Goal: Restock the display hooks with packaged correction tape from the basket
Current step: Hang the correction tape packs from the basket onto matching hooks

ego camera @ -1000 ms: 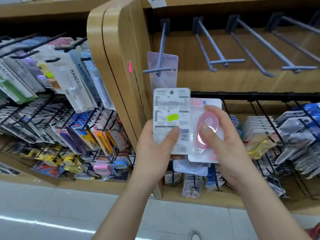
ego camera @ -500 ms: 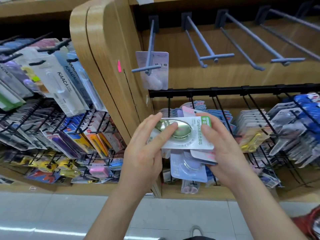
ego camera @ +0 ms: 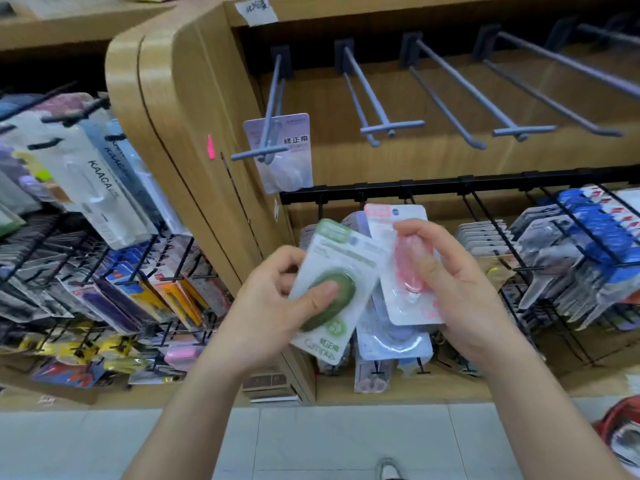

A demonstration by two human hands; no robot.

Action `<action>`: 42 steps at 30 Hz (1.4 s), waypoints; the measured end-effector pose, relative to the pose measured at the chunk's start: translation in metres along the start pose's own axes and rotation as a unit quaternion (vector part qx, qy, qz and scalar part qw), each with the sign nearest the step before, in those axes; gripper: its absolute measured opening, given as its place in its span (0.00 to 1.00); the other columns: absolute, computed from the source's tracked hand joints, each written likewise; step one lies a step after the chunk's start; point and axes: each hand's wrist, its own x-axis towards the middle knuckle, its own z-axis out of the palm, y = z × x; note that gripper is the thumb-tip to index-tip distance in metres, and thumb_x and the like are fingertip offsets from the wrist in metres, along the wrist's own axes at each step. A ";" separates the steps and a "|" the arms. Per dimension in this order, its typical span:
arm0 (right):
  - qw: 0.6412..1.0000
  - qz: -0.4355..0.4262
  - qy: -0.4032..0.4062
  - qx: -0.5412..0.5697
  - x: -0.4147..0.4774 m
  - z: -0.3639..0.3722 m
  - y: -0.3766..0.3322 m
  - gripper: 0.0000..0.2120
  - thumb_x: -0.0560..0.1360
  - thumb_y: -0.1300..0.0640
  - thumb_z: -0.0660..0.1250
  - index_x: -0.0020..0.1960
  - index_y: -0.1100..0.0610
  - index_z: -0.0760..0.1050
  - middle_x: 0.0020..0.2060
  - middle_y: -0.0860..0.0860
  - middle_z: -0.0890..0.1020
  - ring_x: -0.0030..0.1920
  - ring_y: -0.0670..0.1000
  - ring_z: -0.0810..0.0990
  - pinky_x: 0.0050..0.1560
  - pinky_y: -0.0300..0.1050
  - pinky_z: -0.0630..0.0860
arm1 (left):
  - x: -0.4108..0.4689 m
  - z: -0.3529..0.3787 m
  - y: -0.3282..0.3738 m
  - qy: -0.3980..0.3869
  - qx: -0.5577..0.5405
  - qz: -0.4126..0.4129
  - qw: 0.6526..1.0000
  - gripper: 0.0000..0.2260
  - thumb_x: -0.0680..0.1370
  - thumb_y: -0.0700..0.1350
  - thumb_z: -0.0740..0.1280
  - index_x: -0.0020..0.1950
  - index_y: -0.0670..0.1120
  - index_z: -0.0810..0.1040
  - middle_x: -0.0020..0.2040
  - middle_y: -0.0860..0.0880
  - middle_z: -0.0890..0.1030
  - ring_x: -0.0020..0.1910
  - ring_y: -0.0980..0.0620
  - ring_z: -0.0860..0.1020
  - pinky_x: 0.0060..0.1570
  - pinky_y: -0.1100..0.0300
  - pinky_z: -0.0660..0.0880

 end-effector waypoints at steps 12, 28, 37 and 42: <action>0.990 0.056 0.039 0.123 -0.008 -0.010 0.006 0.30 0.72 0.53 0.75 0.71 0.45 0.70 0.59 0.50 0.83 0.57 0.54 0.82 0.54 0.54 0.79 | 0.002 0.036 0.000 0.148 -0.037 0.103 0.983 0.12 0.79 0.47 0.68 0.57 0.65 0.81 0.59 0.60 0.82 0.61 0.53 0.79 0.63 0.42 0.75; 0.982 0.040 0.057 0.176 -0.018 -0.022 -0.008 0.31 0.70 0.51 0.76 0.70 0.45 0.70 0.60 0.53 0.82 0.57 0.57 0.83 0.49 0.52 0.81 | 0.028 0.052 0.032 0.067 -0.014 0.230 0.971 0.22 0.77 0.49 0.68 0.70 0.64 0.70 0.70 0.52 0.75 0.69 0.49 0.74 0.66 0.41 0.72; 0.987 0.039 0.079 0.138 -0.020 -0.026 -0.016 0.40 0.56 0.36 0.81 0.63 0.50 0.75 0.53 0.52 0.85 0.50 0.53 0.86 0.41 0.43 0.81 | 0.032 0.050 0.044 0.036 0.064 0.225 0.972 0.29 0.77 0.46 0.67 0.70 0.70 0.59 0.62 0.60 0.80 0.62 0.54 0.79 0.61 0.46 0.77; 0.987 0.054 0.089 0.126 -0.022 -0.026 -0.014 0.38 0.52 0.32 0.81 0.56 0.48 0.78 0.50 0.52 0.86 0.47 0.52 0.86 0.38 0.43 0.81 | 0.029 0.052 0.037 0.078 0.064 0.250 0.963 0.29 0.76 0.45 0.70 0.69 0.68 0.63 0.59 0.59 0.82 0.57 0.54 0.82 0.56 0.46 0.80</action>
